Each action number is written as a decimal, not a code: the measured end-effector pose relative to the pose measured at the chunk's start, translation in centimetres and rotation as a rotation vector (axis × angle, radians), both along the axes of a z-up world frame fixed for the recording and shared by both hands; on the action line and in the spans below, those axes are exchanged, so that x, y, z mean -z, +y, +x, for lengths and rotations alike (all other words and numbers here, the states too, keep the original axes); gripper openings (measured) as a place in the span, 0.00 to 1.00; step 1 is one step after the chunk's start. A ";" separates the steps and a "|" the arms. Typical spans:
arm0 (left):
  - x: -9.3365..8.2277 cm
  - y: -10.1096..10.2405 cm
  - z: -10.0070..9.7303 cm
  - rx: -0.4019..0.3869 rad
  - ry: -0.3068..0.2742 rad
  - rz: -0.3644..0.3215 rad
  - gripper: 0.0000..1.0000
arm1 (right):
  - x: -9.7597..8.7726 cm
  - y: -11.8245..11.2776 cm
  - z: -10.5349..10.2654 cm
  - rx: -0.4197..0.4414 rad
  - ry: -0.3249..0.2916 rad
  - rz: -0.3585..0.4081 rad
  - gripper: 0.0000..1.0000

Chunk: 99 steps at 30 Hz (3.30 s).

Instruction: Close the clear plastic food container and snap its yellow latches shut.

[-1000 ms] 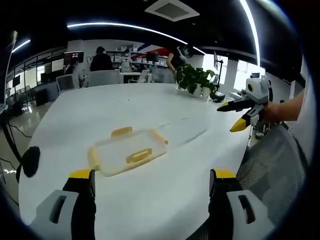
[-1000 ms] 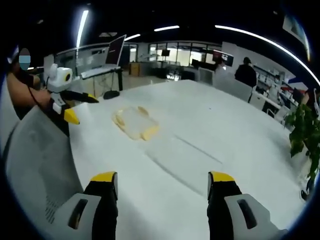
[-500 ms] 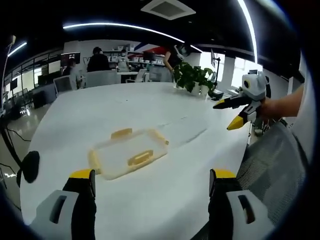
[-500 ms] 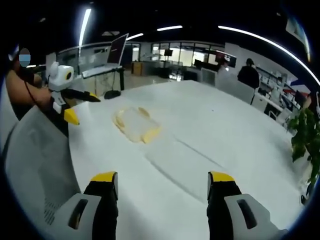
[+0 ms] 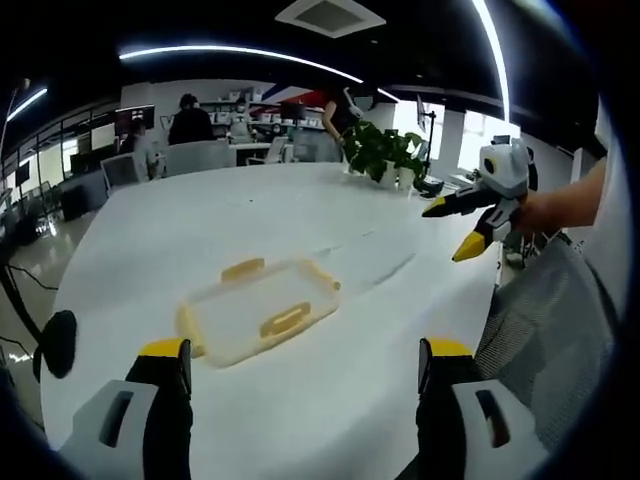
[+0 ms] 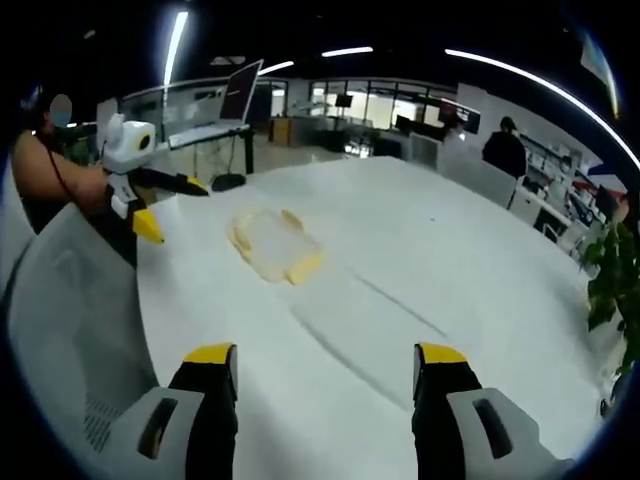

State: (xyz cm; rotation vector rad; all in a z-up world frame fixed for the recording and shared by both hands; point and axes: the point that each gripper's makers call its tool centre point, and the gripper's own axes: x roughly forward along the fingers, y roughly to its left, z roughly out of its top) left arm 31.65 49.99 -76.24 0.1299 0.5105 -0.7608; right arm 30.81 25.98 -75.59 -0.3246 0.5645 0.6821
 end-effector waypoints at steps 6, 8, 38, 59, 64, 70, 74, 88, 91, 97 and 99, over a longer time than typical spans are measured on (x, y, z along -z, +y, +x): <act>0.0 -0.2 0.4 0.009 0.003 0.008 0.94 | 0.3 0.0 0.3 -0.011 0.003 -0.007 0.71; 0.0 -0.2 0.6 0.009 -0.001 0.008 0.94 | 0.2 0.3 0.4 -0.021 0.004 -0.012 0.71; 0.6 1.2 2.0 0.044 0.002 0.066 0.93 | 0.1 2.6 2.2 -0.119 -0.004 -0.047 0.69; 1.3 1.7 3.0 0.096 0.013 0.111 0.92 | 0.0 3.8 3.8 -0.194 -0.005 -0.096 0.68; 1.5 1.5 3.0 0.109 0.019 0.119 0.92 | -0.1 4.1 4.4 -0.202 -0.007 -0.098 0.68; 1.8 1.4 3.0 0.122 0.025 0.131 0.92 | 0.1 4.5 4.7 -0.220 -0.005 -0.105 0.68; 1.9 1.5 3.0 0.130 0.027 0.141 0.91 | 0.3 4.7 4.8 -0.233 -0.004 -0.110 0.67; 1.6 1.4 3.7 0.162 0.018 0.164 0.88 | 0.2 5.7 5.3 -0.287 -0.009 -0.125 0.64; 1.5 1.5 3.8 0.167 0.015 0.170 0.88 | 0.3 5.9 5.4 -0.298 -0.007 -0.126 0.64; 1.7 1.6 4.0 0.176 0.021 0.179 0.87 | 0.5 6.4 5.6 -0.320 -0.002 -0.130 0.64; 1.8 1.7 4.0 0.183 0.023 0.186 0.87 | 0.5 6.5 5.8 -0.327 -0.002 -0.129 0.64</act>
